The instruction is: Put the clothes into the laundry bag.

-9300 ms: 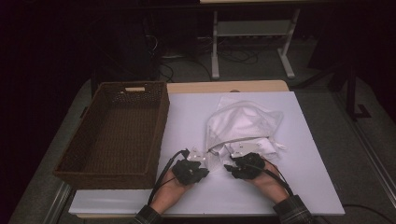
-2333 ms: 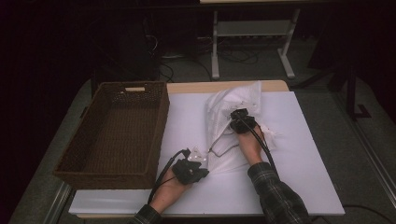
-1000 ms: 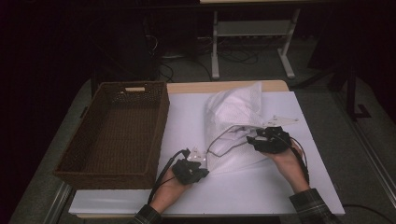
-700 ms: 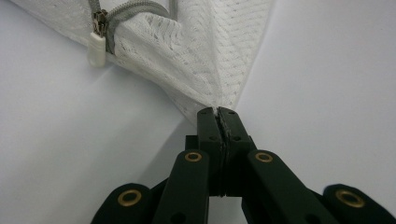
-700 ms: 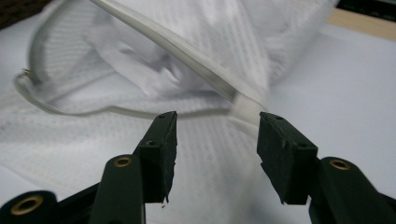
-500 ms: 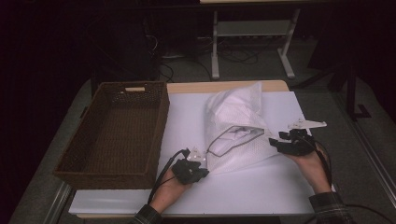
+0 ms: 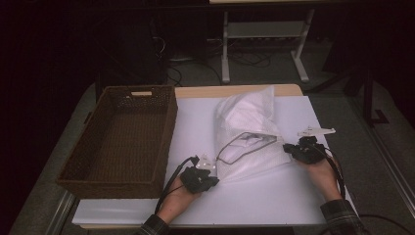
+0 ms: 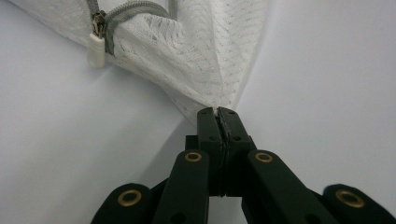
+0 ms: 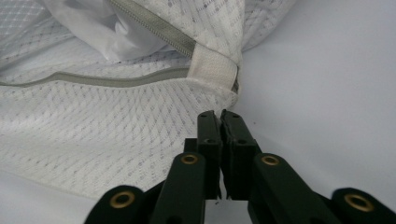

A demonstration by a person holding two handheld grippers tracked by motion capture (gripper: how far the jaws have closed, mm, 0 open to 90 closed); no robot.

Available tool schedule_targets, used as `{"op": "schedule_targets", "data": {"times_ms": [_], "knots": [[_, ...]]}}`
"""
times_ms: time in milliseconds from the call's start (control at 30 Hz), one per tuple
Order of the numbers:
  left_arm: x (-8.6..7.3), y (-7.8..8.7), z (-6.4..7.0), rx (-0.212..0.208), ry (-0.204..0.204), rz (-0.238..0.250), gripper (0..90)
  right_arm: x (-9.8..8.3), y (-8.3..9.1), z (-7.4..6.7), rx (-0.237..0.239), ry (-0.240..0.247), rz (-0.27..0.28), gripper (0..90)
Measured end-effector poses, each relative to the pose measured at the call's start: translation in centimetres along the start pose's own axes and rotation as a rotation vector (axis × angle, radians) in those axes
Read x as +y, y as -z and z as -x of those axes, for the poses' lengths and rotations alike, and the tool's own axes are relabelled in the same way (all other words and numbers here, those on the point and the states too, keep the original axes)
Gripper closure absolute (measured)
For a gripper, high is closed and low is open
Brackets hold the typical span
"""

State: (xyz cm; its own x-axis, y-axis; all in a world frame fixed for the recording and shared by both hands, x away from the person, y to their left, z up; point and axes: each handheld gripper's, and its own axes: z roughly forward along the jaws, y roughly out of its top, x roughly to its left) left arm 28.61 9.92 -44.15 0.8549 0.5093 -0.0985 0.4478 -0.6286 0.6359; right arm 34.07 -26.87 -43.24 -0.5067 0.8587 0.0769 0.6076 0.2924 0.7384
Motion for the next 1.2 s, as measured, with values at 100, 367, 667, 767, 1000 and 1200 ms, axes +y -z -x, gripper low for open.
{"op": "schedule_targets", "data": {"times_ms": [100,367,667,767,1000,1200], "knots": [[0.0,0.0,0.0,0.000,0.000,0.002,89.1,0.1,0.4,-0.2,-0.003,0.011,0.008,88.0],[0.0,0.0,0.0,0.002,0.000,0.002,89.1,-0.3,3.0,-1.2,0.000,0.024,0.044,88.1],[0.0,0.0,0.0,0.003,0.000,0.001,89.1,-2.2,6.0,-2.2,0.014,0.023,0.069,88.4],[0.0,0.0,0.1,0.004,0.000,0.000,89.1,-3.0,6.9,-2.6,0.018,0.029,0.065,88.5],[0.0,0.0,0.1,0.006,-0.001,0.000,89.1,-5.8,7.7,-3.2,0.028,0.017,0.013,88.6],[0.1,0.1,0.4,0.011,-0.011,-0.009,89.2,-6.9,6.4,-2.9,0.013,0.020,-0.052,88.6]]}}
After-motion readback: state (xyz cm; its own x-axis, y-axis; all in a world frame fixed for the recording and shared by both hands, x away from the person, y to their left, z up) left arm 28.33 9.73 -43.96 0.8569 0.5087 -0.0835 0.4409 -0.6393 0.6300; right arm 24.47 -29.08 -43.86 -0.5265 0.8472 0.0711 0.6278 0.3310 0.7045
